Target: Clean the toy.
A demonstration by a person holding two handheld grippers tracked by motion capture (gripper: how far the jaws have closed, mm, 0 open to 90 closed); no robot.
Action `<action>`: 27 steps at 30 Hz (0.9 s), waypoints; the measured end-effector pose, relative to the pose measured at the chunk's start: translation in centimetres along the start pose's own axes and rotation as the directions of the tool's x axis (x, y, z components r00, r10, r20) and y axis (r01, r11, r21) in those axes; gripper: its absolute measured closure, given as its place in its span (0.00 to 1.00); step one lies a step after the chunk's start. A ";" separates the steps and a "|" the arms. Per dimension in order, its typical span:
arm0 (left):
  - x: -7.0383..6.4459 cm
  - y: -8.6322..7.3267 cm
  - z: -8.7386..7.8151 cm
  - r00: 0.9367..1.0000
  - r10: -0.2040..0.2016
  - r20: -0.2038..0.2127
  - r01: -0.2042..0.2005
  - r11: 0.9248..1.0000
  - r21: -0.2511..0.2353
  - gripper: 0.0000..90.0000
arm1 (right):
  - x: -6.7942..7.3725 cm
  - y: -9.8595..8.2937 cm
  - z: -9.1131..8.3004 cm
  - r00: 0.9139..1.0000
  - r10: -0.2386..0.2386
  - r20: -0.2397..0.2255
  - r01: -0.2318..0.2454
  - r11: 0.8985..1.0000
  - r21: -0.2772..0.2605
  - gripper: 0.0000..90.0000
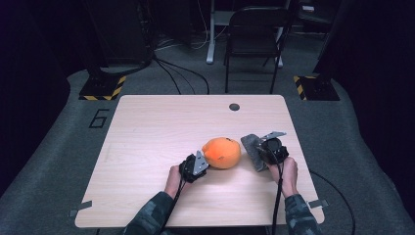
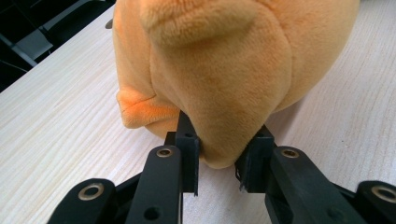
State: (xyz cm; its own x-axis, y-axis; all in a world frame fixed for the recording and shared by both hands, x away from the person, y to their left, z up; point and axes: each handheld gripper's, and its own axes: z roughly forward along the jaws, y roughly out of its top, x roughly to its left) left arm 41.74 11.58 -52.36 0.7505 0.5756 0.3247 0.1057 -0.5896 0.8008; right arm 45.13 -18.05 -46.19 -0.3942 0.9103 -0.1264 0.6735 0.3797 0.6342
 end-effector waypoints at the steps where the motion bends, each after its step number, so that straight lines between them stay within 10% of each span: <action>1: 0.0 0.0 -0.1 1.000 -0.005 0.004 0.005 1.000 -0.003 0.82 | 0.1 0.0 0.1 1.000 0.004 0.006 -0.004 1.000 0.006 0.82; 4: 0.6 0.2 -0.4 0.995 -0.081 0.062 0.085 0.995 -0.055 0.87 | 0.1 0.0 0.1 1.000 0.008 -0.002 -0.008 1.000 0.009 0.82; 10: 1.8 2.2 -2.0 0.937 -0.282 0.205 0.306 0.947 -0.097 0.90 | -0.4 0.0 0.0 1.000 0.005 0.003 -0.005 1.000 -0.002 0.82; 12: 2.3 3.2 -2.8 0.894 -0.361 0.265 0.396 0.914 -0.092 0.90 | -0.5 0.0 -0.2 1.000 0.018 0.001 -0.018 1.000 0.001 0.82; 16: 3.0 4.0 -3.7 0.835 -0.443 0.326 0.485 0.872 -0.057 0.89 | -0.6 0.0 -0.4 1.000 0.018 0.002 -0.018 1.000 -0.012 0.82; 17: 3.3 4.1 -3.8 0.810 -0.471 0.349 0.516 0.856 -0.042 0.89 | -0.6 0.0 -0.4 1.000 0.016 0.001 -0.016 1.000 -0.008 0.82; 20: 3.6 4.2 -4.0 0.771 -0.513 0.377 0.554 0.832 -0.002 0.89 | -0.5 0.0 -0.5 1.000 0.026 0.001 -0.026 1.000 -0.004 0.82; 22: 3.8 4.0 -3.8 0.734 -0.549 0.400 0.584 0.811 0.041 0.89 | -0.6 0.0 -0.4 1.000 0.016 0.002 -0.016 1.000 -0.015 0.82; 27: 3.9 2.7 -2.3 0.683 -0.611 0.401 0.615 0.777 0.137 0.89 | -0.6 0.0 -0.4 1.000 0.027 0.007 -0.027 1.000 0.001 0.82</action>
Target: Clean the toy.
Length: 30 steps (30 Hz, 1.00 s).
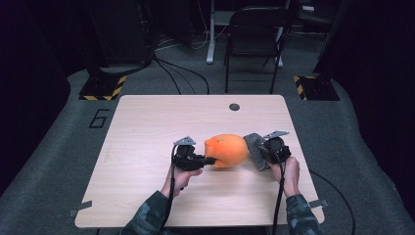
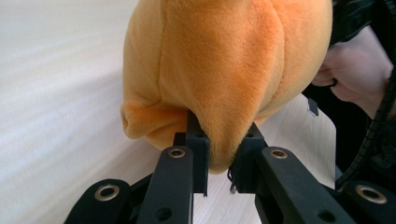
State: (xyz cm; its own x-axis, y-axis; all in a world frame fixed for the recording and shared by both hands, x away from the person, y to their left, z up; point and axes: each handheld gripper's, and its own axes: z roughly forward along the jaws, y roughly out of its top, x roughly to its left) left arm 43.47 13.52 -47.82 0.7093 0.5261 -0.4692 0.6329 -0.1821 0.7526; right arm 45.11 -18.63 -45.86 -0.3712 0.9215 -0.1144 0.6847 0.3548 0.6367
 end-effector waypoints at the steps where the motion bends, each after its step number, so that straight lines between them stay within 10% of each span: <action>1: 0.5 -0.3 0.4 1.000 -0.007 -0.009 0.007 1.000 0.016 0.89 | 0.0 0.0 0.1 1.000 -0.003 -0.001 0.003 1.000 -0.001 0.82; 10: 1.6 -1.1 1.2 0.999 -0.034 -0.012 0.035 0.999 0.037 0.89 | -0.1 0.3 -0.4 1.000 0.001 -0.005 -0.001 1.000 -0.017 0.82; 19: 1.5 -1.1 1.2 0.999 -0.026 -0.024 0.027 0.999 0.039 0.88 | 2.4 2.9 -5.2 0.995 -0.052 -0.082 0.039 0.988 -0.150 0.82; 30: 1.0 -1.0 1.2 0.999 0.008 -0.043 -0.006 0.999 0.051 0.88 | 9.7 4.5 -7.3 0.947 -0.246 -0.208 0.196 0.953 -0.232 0.82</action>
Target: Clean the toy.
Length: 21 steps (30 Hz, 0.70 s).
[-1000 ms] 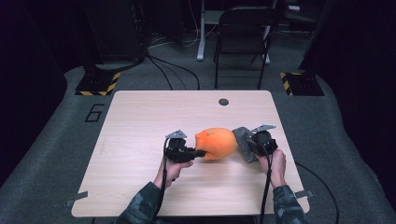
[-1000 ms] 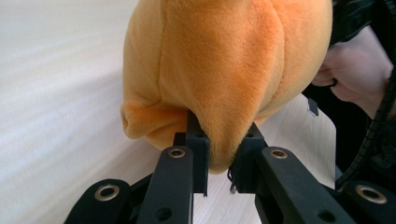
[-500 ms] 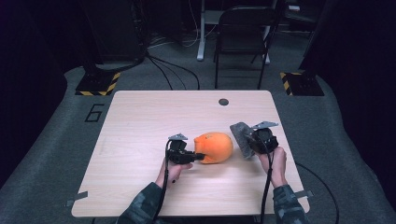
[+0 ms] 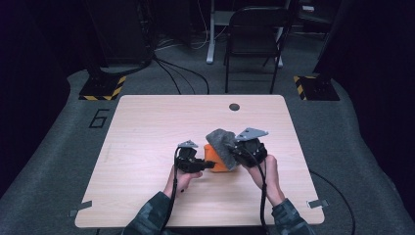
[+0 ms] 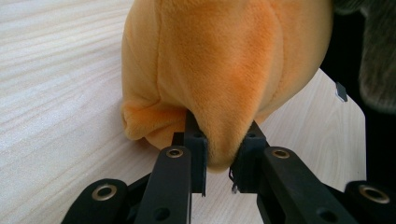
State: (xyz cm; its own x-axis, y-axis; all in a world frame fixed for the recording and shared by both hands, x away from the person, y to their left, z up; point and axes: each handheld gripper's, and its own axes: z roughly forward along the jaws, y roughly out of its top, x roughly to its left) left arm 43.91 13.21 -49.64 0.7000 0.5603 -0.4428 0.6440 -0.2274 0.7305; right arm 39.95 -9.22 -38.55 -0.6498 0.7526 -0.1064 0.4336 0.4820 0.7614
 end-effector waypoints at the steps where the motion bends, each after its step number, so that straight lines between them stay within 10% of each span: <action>1: -0.1 0.0 0.0 1.000 0.004 -0.002 -0.004 1.000 0.001 0.88 | 0.5 0.0 0.6 1.000 -0.010 -0.010 0.010 1.000 0.009 0.82; 9: -0.2 0.0 0.1 1.000 0.015 -0.013 -0.015 1.000 0.005 0.87 | 1.5 -0.4 2.0 0.998 -0.059 0.031 0.057 0.997 0.055 0.82; 21: -0.3 -0.1 0.2 1.000 0.004 -0.009 -0.004 1.000 -0.008 0.87 | -1.9 -1.8 1.6 0.995 0.002 0.100 -0.009 0.998 0.068 0.82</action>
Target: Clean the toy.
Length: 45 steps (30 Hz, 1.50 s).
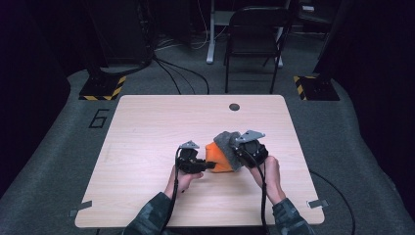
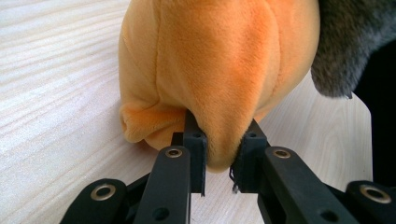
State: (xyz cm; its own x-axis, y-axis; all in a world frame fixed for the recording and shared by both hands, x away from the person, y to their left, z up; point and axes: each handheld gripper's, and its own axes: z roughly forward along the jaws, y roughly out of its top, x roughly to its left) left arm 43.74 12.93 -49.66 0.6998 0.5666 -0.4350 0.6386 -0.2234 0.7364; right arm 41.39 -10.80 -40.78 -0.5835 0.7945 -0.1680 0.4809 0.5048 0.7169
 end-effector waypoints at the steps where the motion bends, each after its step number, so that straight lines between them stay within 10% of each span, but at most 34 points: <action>1: 0.0 0.0 0.0 1.000 0.001 0.002 -0.001 1.000 0.000 0.87 | -0.4 -0.2 0.1 1.000 0.018 0.004 -0.018 1.000 0.008 0.82; 14: -0.1 0.0 0.1 1.000 0.003 0.001 -0.003 1.000 -0.005 0.87 | -4.5 -4.2 4.5 0.988 0.144 0.051 -0.151 0.977 0.153 0.82; 20: -0.1 0.0 0.1 1.000 0.003 -0.003 -0.003 1.000 -0.006 0.87 | -4.8 -3.4 3.0 0.987 0.149 0.053 -0.155 0.980 0.124 0.82; 30: -0.4 0.1 0.2 1.000 0.016 -0.009 -0.016 1.000 -0.007 0.86 | -0.3 1.4 -3.5 1.000 0.012 -0.021 -0.014 0.995 -0.095 0.82; 38: -0.5 0.0 0.3 1.000 0.025 -0.014 -0.026 1.000 -0.003 0.86 | 4.0 1.2 -0.2 0.994 -0.098 -0.048 0.096 0.995 -0.031 0.82; 45: -0.4 0.0 0.3 1.000 0.023 -0.008 -0.023 1.000 -0.004 0.86 | 1.9 0.6 -0.2 0.998 -0.055 -0.028 0.054 0.998 -0.015 0.82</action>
State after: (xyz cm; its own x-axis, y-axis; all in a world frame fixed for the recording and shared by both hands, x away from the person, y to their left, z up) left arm 43.57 12.52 -49.67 0.7117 0.5676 -0.4138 0.6210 -0.2331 0.7483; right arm 40.42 -9.02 -40.54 -0.6268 0.7561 -0.1881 0.4386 0.5419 0.7169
